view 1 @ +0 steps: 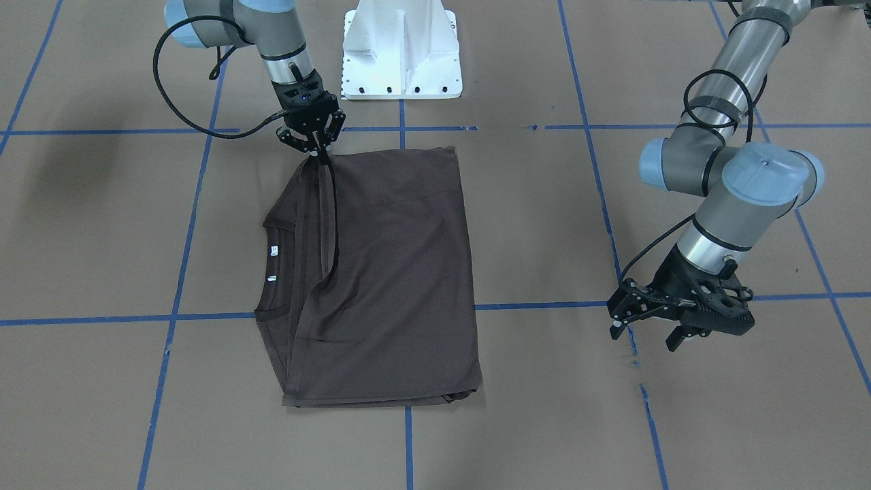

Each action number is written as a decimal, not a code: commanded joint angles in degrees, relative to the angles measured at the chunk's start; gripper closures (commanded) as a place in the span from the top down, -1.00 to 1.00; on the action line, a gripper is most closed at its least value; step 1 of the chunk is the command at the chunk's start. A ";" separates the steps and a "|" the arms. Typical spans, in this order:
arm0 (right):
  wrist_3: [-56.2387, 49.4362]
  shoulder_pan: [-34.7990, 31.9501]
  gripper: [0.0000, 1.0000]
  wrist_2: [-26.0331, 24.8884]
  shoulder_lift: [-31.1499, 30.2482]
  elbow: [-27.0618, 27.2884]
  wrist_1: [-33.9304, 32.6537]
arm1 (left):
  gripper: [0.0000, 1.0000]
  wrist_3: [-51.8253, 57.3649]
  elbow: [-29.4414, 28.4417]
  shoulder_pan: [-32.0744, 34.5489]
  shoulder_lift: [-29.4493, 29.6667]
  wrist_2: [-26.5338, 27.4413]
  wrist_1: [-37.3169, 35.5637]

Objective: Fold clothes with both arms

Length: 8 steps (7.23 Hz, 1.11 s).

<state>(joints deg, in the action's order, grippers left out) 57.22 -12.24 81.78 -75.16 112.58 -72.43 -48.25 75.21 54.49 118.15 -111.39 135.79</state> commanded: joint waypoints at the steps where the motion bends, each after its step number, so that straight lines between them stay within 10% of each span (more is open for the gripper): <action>1: 0.26 -0.85 -1.00 0.04 0.54 0.27 0.01 | 1.00 -0.09 0.03 0.00 -0.03 0.03 0.00; 8: 19.31 -0.33 -1.00 -0.40 -8.33 3.70 0.19 | 1.00 -0.09 -0.15 -0.44 0.06 0.21 0.00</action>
<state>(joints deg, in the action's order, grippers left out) 72.83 -13.03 81.45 -82.44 115.79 -72.28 -48.34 75.08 54.29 118.14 -111.19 135.82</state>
